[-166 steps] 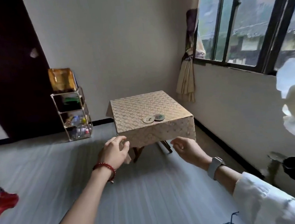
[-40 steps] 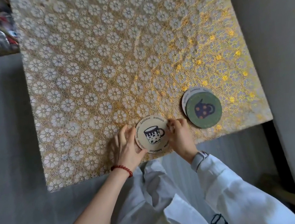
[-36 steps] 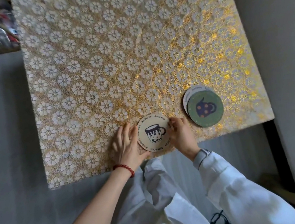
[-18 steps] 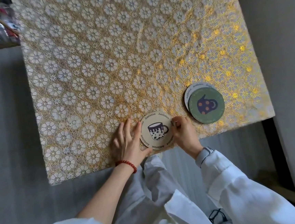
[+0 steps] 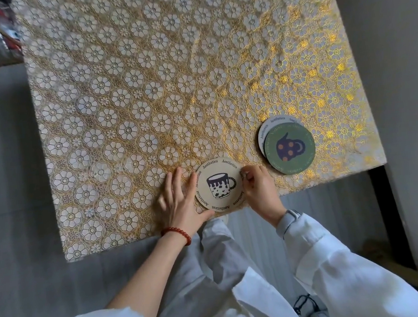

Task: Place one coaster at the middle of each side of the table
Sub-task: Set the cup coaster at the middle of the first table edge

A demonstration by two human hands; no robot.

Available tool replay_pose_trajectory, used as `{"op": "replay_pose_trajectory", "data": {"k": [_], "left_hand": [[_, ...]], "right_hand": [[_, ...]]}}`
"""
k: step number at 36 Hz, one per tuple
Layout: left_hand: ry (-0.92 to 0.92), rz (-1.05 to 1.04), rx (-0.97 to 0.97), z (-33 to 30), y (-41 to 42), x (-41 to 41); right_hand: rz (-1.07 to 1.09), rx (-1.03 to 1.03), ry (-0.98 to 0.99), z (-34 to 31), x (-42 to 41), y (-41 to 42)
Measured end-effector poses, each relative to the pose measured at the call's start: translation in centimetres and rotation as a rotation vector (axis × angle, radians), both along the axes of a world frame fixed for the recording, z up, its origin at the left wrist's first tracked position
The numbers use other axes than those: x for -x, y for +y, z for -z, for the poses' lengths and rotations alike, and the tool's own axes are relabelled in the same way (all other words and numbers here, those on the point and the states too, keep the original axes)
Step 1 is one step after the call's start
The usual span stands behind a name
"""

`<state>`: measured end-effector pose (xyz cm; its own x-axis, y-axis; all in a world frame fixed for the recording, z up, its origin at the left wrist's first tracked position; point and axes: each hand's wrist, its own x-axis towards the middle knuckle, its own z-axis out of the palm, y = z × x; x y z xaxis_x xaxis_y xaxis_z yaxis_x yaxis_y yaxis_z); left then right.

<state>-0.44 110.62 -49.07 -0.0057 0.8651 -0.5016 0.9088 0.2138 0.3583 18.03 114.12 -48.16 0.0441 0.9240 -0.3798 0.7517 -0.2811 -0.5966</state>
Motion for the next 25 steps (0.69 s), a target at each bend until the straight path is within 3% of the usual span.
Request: {"op": "replay_pose_trajectory", "data": {"k": [12, 16, 19, 25], "left_hand": [[-0.007, 0.006, -0.007, -0.1, 0.3, 0.3], [-0.026, -0.008, -0.04, -0.5, 1.3, 1.4], [-0.011, -0.057, -0.059, -0.8, 2.1, 2.1], [0.096, -0.227, -0.058, -0.5, 2.1, 3.8]], "right_hand": [[0.089, -0.114, 0.039, -1.3, -1.2, 0.4], [0.15, -0.23, -0.218, -1.7, -5.1, 2.2], [0.266, -0.108, -0.371, -1.5, -7.7, 3.6], [0.386, 0.049, -0.33, -2.0, -9.2, 5.2]]}}
